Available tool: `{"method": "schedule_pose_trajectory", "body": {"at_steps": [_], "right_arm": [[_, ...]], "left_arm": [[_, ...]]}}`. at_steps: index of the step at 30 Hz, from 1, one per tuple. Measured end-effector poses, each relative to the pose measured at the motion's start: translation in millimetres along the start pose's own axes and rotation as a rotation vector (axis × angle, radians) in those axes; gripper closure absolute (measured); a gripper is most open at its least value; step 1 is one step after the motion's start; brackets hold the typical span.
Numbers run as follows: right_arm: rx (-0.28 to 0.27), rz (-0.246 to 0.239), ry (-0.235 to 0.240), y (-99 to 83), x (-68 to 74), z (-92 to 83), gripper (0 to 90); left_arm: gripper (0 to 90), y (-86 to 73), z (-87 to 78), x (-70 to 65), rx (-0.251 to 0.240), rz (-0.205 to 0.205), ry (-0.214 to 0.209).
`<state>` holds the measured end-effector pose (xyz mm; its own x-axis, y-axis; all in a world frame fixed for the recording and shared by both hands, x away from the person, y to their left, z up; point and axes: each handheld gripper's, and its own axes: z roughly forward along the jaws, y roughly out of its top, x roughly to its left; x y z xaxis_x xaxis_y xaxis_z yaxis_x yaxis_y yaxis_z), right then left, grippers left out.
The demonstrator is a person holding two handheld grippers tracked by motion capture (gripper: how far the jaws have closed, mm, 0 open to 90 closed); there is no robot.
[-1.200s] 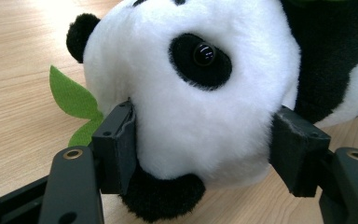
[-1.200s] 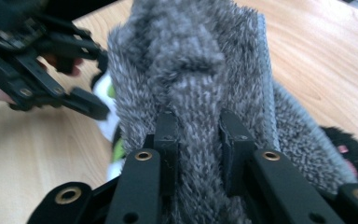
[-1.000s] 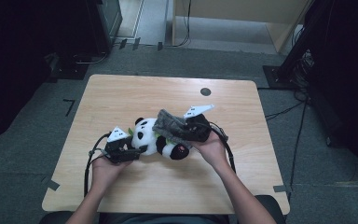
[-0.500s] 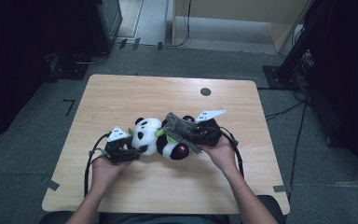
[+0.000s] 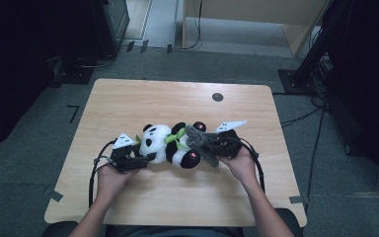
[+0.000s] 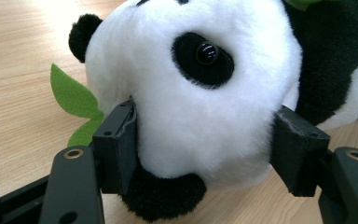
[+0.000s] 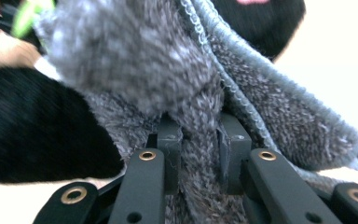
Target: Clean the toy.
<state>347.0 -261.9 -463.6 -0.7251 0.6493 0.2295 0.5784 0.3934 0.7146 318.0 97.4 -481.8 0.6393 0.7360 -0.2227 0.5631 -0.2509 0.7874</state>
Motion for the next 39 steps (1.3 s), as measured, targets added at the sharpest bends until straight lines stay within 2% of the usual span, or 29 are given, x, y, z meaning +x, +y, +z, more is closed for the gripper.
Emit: {"method": "schedule_pose_trajectory", "body": {"at_steps": [8,13,17,22,24,31,35,39], "right_arm": [[0.066,0.05,-0.03,-10.6,-13.8,0.0,75.8],[0.056,0.071,-0.066,-12.7,-20.3,-8.3,75.7],[0.002,0.098,-0.05,-10.0,-22.5,-21.4,76.0],[-0.113,0.068,-0.023,0.9,-14.4,-40.0,76.3],[-0.139,0.067,-0.01,6.9,-9.9,-44.8,76.4],[-0.148,0.011,0.032,31.7,13.1,-44.4,76.3],[-0.122,-0.035,0.037,43.6,25.5,-34.9,76.0],[-0.103,-0.059,0.04,53.1,31.0,-23.3,76.1]], "left_arm": [[32.4,0.9,-0.3,0.5,0.008,0.008,-0.001],[32.3,0.7,-0.6,-0.7,0.013,0.015,0.005],[32.2,0.5,-0.7,-0.9,0.013,0.017,0.007],[32.2,0.4,-0.5,-0.9,0.01,0.015,0.005],[32.2,0.2,-0.4,-1.1,0.008,0.012,0.006],[32.0,-2.1,-0.8,-2.9,-0.004,0.021,0.015],[31.9,-3.4,-0.7,-4.3,-0.013,0.025,0.023],[31.7,-4.3,-0.5,-5.3,-0.019,0.025,0.029]]}}
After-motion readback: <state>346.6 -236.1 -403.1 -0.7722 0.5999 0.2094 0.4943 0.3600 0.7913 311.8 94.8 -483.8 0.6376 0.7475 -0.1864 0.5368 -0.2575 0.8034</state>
